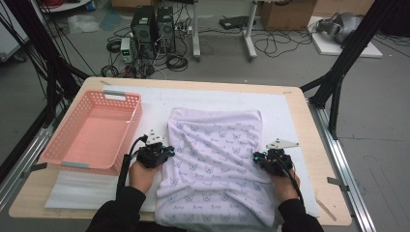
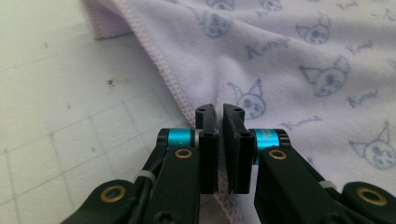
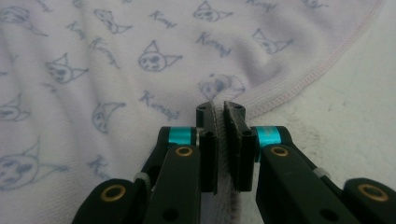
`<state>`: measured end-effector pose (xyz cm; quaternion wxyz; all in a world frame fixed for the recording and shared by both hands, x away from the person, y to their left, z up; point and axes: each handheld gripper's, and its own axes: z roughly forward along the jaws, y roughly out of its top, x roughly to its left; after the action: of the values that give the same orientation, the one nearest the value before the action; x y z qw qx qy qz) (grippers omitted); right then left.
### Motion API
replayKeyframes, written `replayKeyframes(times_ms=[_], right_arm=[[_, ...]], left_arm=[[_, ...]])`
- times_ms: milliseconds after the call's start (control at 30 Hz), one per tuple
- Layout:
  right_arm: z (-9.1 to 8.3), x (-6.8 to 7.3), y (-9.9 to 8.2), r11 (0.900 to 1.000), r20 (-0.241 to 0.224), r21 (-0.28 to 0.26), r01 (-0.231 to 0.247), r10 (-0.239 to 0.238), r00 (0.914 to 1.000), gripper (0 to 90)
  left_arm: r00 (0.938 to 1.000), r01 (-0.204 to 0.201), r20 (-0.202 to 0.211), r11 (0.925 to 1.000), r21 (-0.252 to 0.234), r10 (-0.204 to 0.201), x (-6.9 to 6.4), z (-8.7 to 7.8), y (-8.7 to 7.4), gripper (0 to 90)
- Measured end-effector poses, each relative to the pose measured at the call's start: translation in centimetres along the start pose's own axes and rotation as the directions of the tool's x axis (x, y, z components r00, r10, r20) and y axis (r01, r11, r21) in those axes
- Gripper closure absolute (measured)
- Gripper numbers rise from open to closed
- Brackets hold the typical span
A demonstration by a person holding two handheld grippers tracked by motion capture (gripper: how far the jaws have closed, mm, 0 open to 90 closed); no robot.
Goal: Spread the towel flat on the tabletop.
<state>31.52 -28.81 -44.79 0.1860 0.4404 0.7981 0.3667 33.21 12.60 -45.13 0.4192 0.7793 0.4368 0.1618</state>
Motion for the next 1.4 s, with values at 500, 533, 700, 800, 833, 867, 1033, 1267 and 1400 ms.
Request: replayKeyframes(times_ms=[500, 533, 700, 800, 833, 867, 1033, 1267, 1400], right_arm=[[1.8, -2.2, 1.5, 0.9986, 0.105, -0.040, -0.036, 0.040, 0.9937, 85.1], [2.0, -2.3, 1.7, 0.9984, 0.117, -0.044, -0.035, 0.040, 0.9923, 85.2], [3.2, -3.1, 2.9, 0.9995, 0.176, -0.025, -0.018, 0.022, 0.9841, 85.2], [3.9, -3.5, 3.9, 0.9989, 0.225, -0.042, -0.021, 0.030, 0.9739, 85.1], [4.0, -3.6, 4.1, 0.9986, 0.234, -0.048, -0.021, 0.032, 0.9717, 85.0], [4.2, -3.7, 4.3, 0.9976, 0.233, -0.058, -0.039, 0.052, 0.9711, 84.9], [3.7, -3.1, 4.3, 0.9968, 0.231, -0.069, -0.039, 0.054, 0.9714, 67.1], [0.5, -2.2, 2.6, 0.9941, 0.140, -0.098, -0.046, 0.060, 0.9883, 53.2], [-1.3, -1.6, 1.3, 0.9872, 0.088, -0.130, -0.092, 0.104, 0.9907, 44.8]], left_arm=[[0.9924, 0.097, -0.072, 0.9947, -0.033, -0.100, 2.6, 1.1, 1.6, 84.8], [0.9922, 0.093, -0.080, 0.9951, -0.034, -0.095, 2.7, 1.3, 1.8, 84.8], [0.9898, 0.072, -0.120, 0.9963, -0.046, -0.077, 3.0, 2.1, 3.6, 85.4], [0.9853, 0.125, -0.108, 0.9892, -0.077, -0.133, 3.4, 2.5, 3.6, 87.4], [0.9861, 0.123, -0.105, 0.9905, -0.062, -0.129, 3.4, 2.7, 3.4, 87.1], [0.9891, 0.104, -0.100, 0.9935, -0.047, -0.108, 3.3, 2.8, 3.3, 86.2], [0.9846, 0.160, -0.056, 0.9822, -0.099, -0.166, 3.6, 1.4, 2.8, 49.7], [0.9897, 0.135, 0.066, 0.9809, -0.140, -0.127, 3.0, -1.4, 1.6, 45.2], [0.9923, 0.065, 0.116, 0.9785, -0.195, -0.043, 2.1, -2.2, 0.9, 40.9]])
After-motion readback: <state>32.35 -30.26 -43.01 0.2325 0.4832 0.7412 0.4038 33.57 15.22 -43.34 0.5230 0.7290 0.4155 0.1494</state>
